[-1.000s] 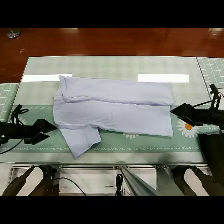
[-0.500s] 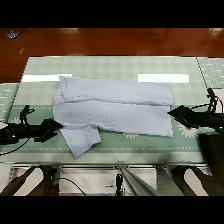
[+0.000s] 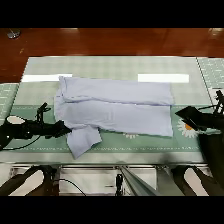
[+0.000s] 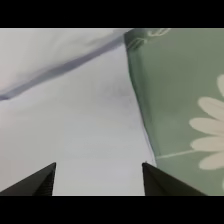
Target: Fold the shirts.
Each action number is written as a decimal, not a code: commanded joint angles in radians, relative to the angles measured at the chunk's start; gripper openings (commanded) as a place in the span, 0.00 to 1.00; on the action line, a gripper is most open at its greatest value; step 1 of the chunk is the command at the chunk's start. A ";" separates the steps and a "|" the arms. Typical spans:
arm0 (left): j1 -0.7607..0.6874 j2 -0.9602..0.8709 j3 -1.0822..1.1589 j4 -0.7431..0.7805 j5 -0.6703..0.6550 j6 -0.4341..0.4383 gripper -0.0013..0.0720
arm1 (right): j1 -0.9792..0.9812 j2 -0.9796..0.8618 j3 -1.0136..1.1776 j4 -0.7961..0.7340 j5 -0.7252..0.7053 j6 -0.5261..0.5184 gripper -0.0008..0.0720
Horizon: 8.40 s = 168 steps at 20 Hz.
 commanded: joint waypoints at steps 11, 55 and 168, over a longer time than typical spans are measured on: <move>-0.023 -0.006 0.017 -0.017 -0.012 0.024 0.05 | -0.042 -0.142 -0.081 -0.104 0.125 0.020 0.86; -0.026 -0.848 1.394 -0.005 -0.452 -0.279 0.98 | 0.228 -0.814 0.754 0.237 -0.012 -0.029 0.88; -0.211 0.357 0.443 0.100 -0.004 -0.219 0.05 | 0.771 -0.647 0.341 0.404 -0.314 0.071 0.37</move>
